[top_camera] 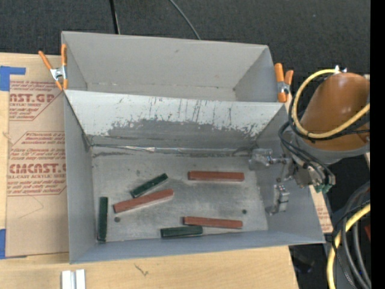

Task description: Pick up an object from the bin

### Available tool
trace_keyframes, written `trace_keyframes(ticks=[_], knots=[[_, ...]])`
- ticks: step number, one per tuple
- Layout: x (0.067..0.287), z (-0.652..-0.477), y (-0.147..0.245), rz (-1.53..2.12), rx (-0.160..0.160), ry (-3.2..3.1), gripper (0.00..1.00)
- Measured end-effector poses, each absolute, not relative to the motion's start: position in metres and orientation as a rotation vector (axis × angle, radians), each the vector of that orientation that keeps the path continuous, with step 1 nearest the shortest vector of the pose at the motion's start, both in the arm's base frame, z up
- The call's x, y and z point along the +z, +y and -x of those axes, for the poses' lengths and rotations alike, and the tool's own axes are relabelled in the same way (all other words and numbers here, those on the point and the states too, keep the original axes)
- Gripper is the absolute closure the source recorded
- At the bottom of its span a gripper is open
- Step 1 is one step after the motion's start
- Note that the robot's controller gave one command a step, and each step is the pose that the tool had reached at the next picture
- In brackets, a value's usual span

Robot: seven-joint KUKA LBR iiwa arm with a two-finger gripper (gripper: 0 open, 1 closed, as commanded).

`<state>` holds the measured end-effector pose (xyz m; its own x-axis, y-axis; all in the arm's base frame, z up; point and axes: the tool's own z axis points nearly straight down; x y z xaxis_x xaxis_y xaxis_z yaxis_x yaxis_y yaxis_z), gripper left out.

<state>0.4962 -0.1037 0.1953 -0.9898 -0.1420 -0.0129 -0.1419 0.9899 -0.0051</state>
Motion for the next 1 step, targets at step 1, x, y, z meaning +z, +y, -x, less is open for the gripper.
trace_keyframes(ticks=[1], knots=[[0.1239,-0.5574,-0.0789,0.265,-0.003,3.121,0.00]])
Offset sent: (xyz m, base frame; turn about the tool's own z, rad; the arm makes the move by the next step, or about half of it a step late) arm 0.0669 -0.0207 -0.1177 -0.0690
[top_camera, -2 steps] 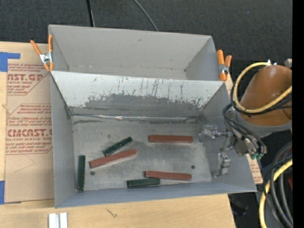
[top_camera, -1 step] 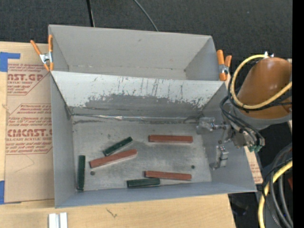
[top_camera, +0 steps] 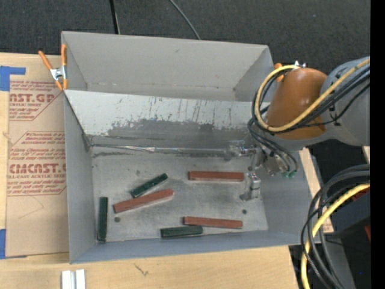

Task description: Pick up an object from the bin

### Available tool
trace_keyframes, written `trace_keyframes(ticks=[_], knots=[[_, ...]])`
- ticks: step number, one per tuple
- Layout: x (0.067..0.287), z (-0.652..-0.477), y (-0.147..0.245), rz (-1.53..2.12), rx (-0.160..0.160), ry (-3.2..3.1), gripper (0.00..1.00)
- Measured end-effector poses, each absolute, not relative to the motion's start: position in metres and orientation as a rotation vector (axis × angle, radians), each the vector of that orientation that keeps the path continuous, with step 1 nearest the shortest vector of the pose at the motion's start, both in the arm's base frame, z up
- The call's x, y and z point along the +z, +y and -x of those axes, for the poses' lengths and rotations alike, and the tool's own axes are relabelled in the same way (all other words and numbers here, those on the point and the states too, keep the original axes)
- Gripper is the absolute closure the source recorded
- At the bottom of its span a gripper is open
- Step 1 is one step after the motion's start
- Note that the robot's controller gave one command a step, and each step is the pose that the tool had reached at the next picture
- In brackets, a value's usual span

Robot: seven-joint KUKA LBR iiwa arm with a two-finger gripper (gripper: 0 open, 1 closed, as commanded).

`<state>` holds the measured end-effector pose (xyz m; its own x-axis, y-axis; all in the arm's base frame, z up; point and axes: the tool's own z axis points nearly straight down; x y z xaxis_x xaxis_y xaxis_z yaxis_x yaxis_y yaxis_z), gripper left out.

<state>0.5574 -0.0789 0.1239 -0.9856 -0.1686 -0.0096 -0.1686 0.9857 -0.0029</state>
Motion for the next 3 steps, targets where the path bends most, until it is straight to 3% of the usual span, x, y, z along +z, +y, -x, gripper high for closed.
trace_keyframes(ticks=[1,2,3], knots=[[0.0771,-0.5633,-0.1240,0.330,-0.001,3.123,1.00],[0.0771,-0.5635,-0.1236,0.331,-0.001,3.123,0.00],[0.0772,-0.5635,-0.1235,0.332,-0.001,3.123,0.00]])
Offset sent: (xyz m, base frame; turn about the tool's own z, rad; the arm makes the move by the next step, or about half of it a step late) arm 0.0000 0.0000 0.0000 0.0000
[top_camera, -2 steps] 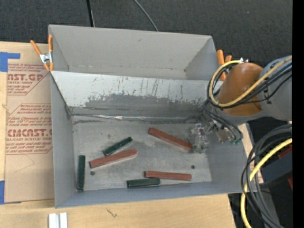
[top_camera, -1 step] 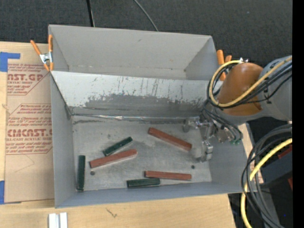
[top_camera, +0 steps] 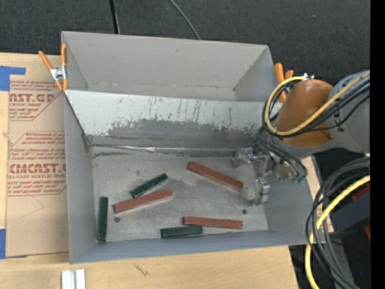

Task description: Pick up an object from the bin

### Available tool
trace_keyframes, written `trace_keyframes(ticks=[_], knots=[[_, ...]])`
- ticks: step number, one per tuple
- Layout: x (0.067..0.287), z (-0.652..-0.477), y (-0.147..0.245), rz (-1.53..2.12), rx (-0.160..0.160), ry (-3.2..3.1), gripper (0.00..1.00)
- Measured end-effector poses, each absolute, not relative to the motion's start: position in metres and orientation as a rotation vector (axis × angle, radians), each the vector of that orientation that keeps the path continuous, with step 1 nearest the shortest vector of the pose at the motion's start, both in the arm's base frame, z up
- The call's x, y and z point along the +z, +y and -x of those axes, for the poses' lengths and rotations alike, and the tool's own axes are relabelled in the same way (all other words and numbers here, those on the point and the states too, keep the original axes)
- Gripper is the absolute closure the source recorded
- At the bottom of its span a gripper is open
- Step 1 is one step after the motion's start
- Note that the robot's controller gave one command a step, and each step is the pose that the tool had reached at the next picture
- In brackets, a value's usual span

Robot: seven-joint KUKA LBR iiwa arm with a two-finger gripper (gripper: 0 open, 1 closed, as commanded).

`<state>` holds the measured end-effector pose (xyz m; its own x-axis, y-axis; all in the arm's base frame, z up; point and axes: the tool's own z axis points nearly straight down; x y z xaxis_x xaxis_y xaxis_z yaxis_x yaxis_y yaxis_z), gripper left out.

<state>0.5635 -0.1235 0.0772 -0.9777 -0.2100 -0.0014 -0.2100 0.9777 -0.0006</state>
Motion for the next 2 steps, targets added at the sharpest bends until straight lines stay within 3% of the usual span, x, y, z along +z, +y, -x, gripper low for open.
trace_keyframes(ticks=[1,2], knots=[[0.0704,-0.5582,-0.0538,0.294,0.002,3.125,1.00],[0.0704,-0.5582,-0.0538,0.294,0.002,3.125,1.00]])
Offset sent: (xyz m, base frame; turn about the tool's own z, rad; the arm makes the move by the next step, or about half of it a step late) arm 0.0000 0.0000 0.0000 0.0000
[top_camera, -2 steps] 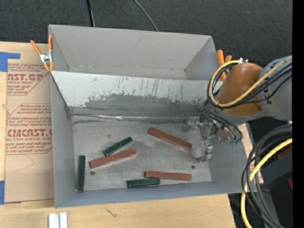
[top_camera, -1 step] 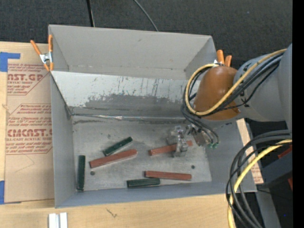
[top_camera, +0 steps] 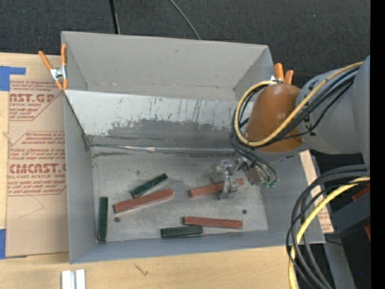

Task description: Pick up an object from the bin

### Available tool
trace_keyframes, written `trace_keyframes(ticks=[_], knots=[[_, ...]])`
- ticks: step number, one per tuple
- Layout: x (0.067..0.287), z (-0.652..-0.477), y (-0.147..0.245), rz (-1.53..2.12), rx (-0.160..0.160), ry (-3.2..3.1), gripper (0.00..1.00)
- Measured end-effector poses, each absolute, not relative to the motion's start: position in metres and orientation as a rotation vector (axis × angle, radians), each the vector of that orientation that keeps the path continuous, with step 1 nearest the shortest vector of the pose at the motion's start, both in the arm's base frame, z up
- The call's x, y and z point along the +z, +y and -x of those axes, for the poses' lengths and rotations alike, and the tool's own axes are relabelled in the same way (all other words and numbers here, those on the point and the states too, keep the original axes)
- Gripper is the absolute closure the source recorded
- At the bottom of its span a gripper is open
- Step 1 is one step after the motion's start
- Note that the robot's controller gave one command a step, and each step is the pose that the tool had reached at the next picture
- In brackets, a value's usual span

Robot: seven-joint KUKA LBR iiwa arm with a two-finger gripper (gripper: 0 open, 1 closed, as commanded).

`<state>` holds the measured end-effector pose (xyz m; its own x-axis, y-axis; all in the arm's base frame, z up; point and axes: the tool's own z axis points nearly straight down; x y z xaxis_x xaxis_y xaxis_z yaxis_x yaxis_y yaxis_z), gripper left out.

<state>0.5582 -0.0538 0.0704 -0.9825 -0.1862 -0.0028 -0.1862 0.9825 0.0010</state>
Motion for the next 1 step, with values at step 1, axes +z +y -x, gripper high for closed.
trace_keyframes(ticks=[1], knots=[[0.2242,-0.5737,-0.0487,0.368,-0.001,3.113,1.00]])
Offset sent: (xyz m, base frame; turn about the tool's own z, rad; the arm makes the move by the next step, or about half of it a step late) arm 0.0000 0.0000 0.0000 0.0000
